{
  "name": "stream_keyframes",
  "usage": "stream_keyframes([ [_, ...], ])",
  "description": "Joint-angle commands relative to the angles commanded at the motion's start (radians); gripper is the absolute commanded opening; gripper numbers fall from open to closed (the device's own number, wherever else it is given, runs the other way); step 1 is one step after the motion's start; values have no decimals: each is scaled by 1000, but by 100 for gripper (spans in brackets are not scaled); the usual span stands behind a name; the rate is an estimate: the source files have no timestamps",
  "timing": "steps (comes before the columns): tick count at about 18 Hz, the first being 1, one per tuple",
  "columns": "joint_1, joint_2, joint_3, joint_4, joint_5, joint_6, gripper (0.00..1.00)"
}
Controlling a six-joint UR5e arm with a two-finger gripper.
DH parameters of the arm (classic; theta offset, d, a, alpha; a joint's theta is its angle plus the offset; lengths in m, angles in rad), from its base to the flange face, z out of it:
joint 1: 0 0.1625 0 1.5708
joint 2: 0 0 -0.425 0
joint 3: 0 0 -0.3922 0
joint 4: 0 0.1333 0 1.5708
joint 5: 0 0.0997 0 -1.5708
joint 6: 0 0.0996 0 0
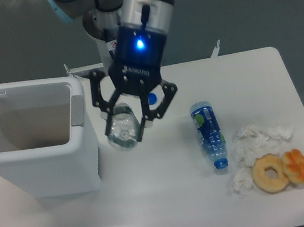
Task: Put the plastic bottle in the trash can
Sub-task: 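Lift the clear bottle up off the table, then carry the clear bottle over the white trash bin opening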
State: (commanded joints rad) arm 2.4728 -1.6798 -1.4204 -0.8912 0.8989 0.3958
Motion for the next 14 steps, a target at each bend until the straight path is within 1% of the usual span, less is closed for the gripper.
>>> stream_keyframes([
  [5,-47,40,-17,0,-3,-34,56],
  [7,-74,46,-26,0,-2,-34,56],
  [11,-152,37,-43,0,-3,-40,57],
  [14,-184,35,-75,0,-3,-35,58],
])
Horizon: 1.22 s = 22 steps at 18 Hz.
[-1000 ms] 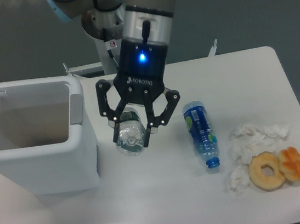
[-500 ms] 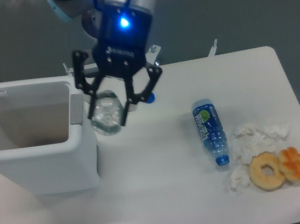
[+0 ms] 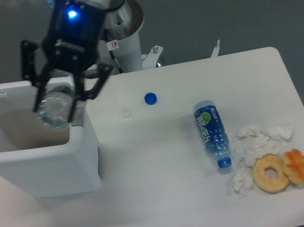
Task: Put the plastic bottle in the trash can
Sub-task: 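Carry the clear bottle over the white trash bin opening, then open the gripper to drop the bottle into the bin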
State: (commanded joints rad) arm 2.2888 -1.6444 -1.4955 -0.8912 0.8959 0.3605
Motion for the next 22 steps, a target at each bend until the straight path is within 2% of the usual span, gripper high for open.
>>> stream_keyframes([
  [6,-49,-8,-37,3,0,9,58],
  [20,-106,-18,-112,5,-2,54,61],
  [22,-106,-17,-115,5,-2,61,64],
])
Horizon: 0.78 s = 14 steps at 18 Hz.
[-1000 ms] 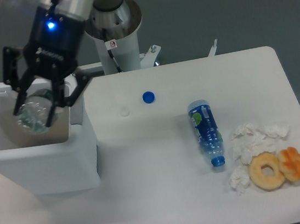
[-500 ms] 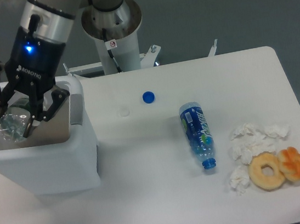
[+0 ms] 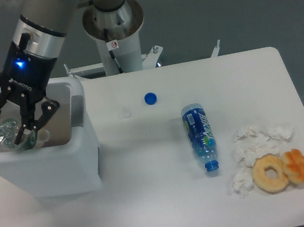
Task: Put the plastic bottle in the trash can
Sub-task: 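Open the gripper to drop the bottle into the bin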
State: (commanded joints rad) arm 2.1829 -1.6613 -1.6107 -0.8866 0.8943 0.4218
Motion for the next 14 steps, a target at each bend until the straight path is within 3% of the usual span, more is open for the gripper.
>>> stream_keyframes([
  [2,2,3,0,-2,0,2,66],
  [3,2,6,0,-2,0,2,71],
  [5,5,8,2,-2,0,9,100],
  [8,15,17,6,-2,0,11,100],
  [14,115,21,26,-9,47,104,100],
])
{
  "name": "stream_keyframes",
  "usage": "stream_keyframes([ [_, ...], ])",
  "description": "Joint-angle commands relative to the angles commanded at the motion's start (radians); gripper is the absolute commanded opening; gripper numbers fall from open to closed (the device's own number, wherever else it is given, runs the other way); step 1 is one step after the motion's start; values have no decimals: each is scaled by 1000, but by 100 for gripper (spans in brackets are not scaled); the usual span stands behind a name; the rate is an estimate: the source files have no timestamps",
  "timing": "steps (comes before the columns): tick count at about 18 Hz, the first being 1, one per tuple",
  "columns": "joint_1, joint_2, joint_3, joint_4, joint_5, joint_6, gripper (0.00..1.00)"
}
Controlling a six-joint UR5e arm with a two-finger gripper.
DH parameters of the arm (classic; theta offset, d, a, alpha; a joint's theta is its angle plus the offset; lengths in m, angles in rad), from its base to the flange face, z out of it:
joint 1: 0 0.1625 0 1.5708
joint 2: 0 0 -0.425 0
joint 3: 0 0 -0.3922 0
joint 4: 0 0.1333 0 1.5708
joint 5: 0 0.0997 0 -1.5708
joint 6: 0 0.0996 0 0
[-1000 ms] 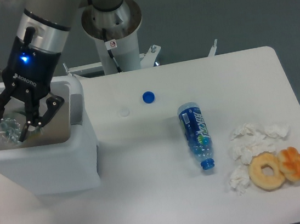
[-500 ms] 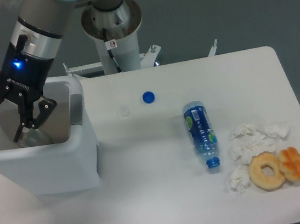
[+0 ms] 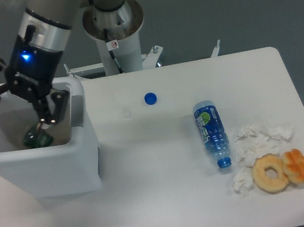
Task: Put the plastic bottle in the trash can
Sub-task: 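Open the gripper to drop the bottle into the bin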
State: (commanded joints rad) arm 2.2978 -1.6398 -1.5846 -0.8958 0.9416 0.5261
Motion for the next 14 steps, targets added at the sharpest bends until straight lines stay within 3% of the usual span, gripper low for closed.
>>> stream_keyframes([
  [3,31,-9,3,3,118,20,100],
  [6,54,-41,15,0,186,170,100],
  [11,57,-72,43,0,423,398,100],
  [14,57,-75,41,-2,476,506,100],
])
